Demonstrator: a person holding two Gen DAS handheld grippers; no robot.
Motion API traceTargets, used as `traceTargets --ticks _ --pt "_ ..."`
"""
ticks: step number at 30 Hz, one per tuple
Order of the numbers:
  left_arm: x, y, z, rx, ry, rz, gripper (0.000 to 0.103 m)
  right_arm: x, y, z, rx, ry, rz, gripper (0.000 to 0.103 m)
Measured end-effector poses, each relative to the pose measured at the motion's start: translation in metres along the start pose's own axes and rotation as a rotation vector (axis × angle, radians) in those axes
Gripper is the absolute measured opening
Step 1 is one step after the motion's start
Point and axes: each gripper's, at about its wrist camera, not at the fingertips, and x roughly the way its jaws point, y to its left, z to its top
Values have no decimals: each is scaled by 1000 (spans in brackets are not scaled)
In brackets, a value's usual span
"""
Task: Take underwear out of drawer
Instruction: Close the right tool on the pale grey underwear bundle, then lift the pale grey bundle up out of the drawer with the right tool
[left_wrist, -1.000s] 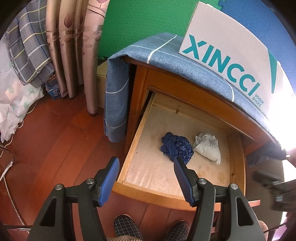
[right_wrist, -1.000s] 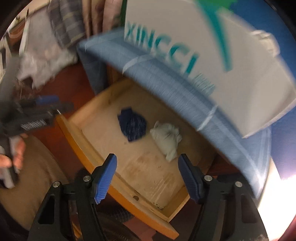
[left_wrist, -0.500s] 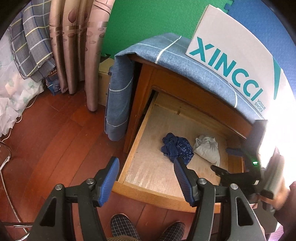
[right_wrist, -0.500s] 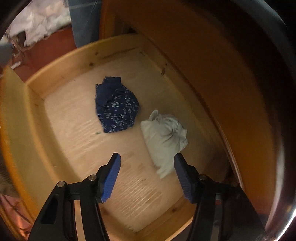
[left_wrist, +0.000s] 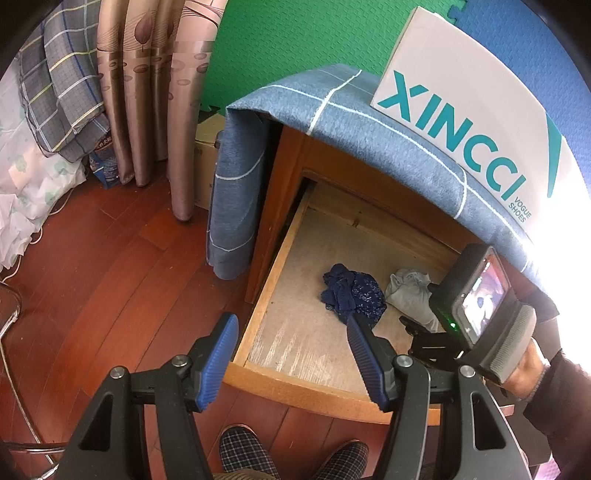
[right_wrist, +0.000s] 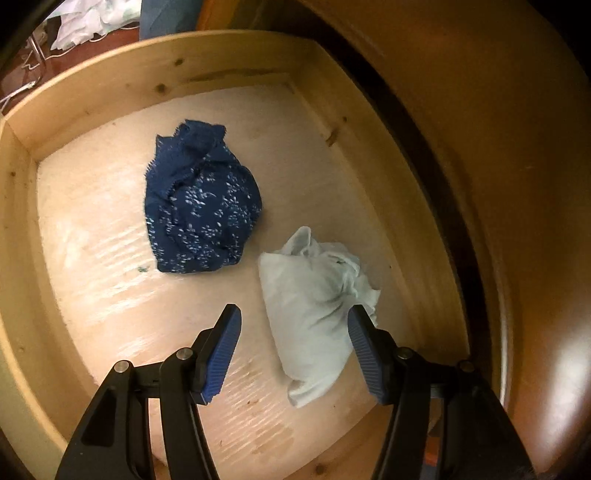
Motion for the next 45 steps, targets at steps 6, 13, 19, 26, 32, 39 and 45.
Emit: traceTargets --ticks 6,13,19,26,32,39,45 --pt "1 0 0 2 4 -3 63 15 -6 -3 17 -16 -1 58" --pt "2 -1 0 10 5 -4 63 32 -22 -6 61 -19 12 62" --pt "3 0 1 8 6 -4 63 30 -23 -12 75 -36 16 56" --pt "3 1 2 6 4 -6 63 30 -34 -25 117 6 103 43" --pt "3 1 1 6 1 -10 63 18 -44 -42 182 49 294 40" --pt "3 2 1 5 1 -10 63 26 -41 -41 166 68 296 48" --pt "4 2 2 6 3 -9 63 37 -34 -38 130 86 266 43"
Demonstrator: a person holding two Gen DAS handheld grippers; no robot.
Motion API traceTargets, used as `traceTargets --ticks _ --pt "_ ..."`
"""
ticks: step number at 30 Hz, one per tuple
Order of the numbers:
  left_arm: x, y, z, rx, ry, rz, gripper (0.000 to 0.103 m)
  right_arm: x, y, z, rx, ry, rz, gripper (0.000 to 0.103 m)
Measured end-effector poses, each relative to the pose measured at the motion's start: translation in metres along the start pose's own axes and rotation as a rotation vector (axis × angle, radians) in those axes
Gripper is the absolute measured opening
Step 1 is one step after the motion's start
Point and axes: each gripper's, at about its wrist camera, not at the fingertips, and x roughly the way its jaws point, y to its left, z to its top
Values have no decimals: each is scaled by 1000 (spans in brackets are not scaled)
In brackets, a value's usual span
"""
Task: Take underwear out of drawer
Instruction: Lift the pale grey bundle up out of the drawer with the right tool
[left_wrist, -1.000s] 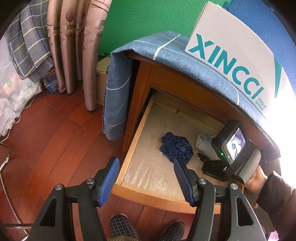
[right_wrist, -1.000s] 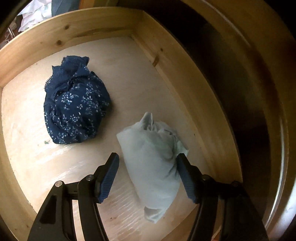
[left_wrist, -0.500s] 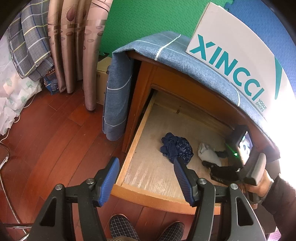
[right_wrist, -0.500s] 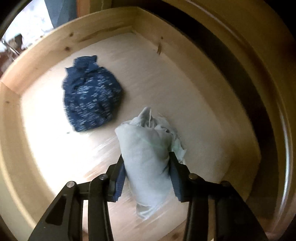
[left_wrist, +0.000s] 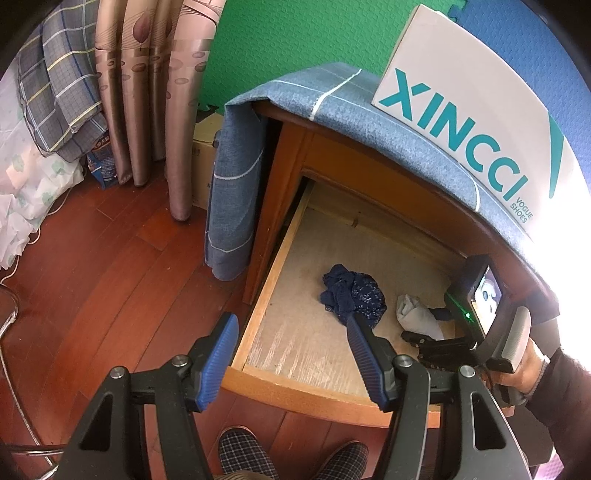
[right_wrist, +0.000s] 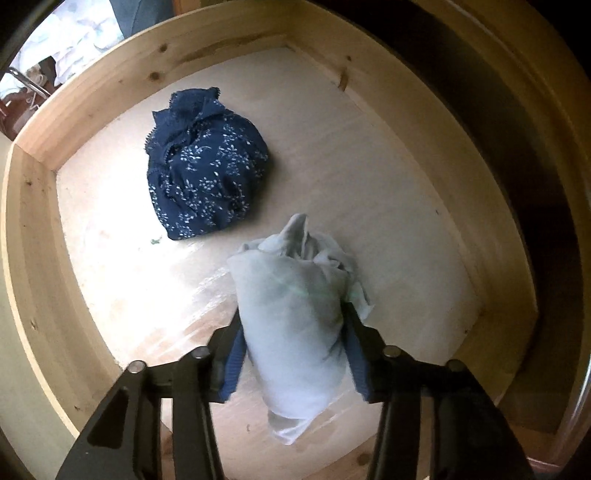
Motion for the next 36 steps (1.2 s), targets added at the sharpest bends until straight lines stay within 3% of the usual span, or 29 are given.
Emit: traceTargets --ticks 7,16,28,36 --pt "-1 1 0 -1 0 -1 63 -10 6 13 -10 49 -12 34" --pt "-2 0 -1 4 -4 0 63 -55 24 -12 33 47 -3 33" --pt "-4 -2 -1 12 -2 1 63 -145 16 -56 470 -75 19 33" --pt "-6 -6 -2 29 -1 20 63 -154 9 -81 706 -149 -15 33"
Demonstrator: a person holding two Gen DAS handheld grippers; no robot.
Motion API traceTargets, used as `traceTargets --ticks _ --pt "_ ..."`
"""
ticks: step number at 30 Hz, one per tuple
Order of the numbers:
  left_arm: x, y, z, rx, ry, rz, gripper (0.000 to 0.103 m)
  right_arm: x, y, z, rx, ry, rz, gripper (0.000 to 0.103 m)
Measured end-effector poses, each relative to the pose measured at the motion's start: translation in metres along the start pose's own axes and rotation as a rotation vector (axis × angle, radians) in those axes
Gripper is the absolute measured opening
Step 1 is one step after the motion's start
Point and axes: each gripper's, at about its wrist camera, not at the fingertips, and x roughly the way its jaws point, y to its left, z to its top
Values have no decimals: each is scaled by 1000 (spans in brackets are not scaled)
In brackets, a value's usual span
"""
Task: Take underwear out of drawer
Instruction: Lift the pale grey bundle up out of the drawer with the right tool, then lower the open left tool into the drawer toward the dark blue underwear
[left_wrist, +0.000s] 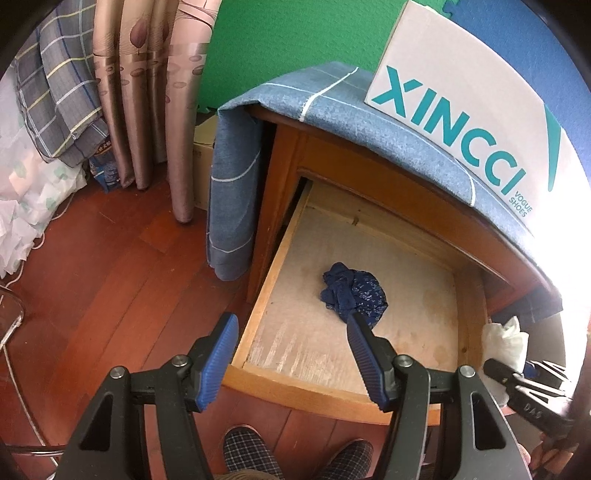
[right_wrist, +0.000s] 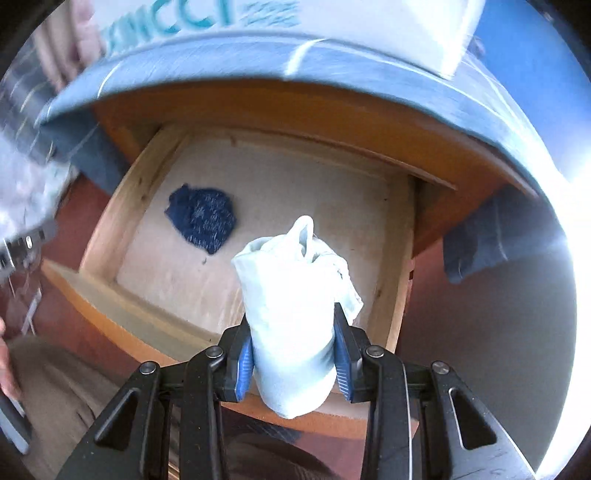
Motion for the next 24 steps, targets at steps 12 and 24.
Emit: traceTargets --ticks 12,24 --pt "24 -53 17 313 104 -69 63 -8 -15 -3 87 -55 17 33" --pt "95 -101 13 705 297 -57 63 -2 -27 -4 161 -36 56 34"
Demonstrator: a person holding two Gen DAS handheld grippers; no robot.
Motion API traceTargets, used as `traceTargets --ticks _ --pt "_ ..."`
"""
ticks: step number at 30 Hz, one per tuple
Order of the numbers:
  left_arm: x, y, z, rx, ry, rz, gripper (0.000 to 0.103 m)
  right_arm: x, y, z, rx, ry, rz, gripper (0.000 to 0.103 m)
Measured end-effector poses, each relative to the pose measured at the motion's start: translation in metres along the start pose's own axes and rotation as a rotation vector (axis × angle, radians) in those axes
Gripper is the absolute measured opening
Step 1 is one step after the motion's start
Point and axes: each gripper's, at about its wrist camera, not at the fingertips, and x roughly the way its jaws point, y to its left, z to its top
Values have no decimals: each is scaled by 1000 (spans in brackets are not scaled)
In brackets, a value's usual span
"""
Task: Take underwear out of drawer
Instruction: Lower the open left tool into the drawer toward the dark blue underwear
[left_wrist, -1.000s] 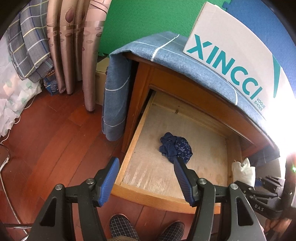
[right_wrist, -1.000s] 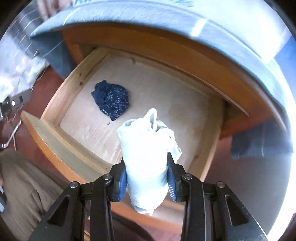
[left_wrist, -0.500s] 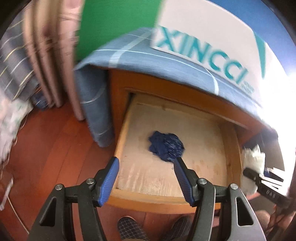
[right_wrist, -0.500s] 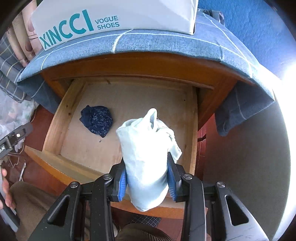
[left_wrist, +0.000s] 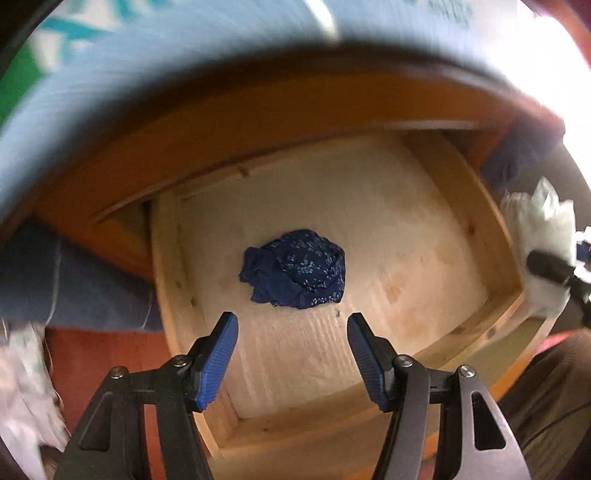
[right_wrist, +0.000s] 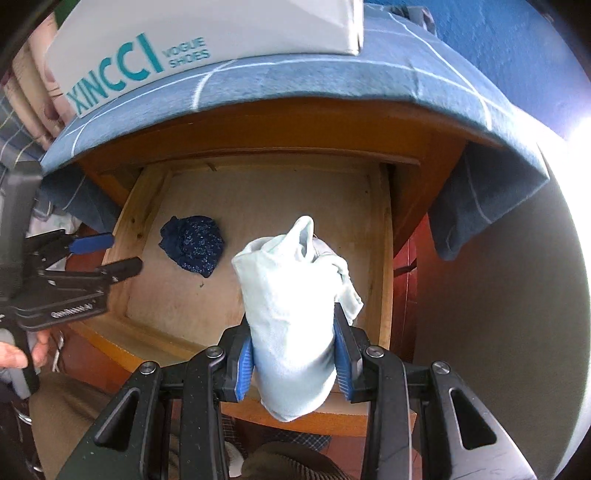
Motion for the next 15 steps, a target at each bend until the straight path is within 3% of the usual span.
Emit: traceTargets --ticks 8,15 --pt "38 -25 12 266 109 26 63 -5 -2 -2 26 -12 -17 34" --pt "57 -32 17 374 143 24 63 -6 6 -2 31 1 -23 34"
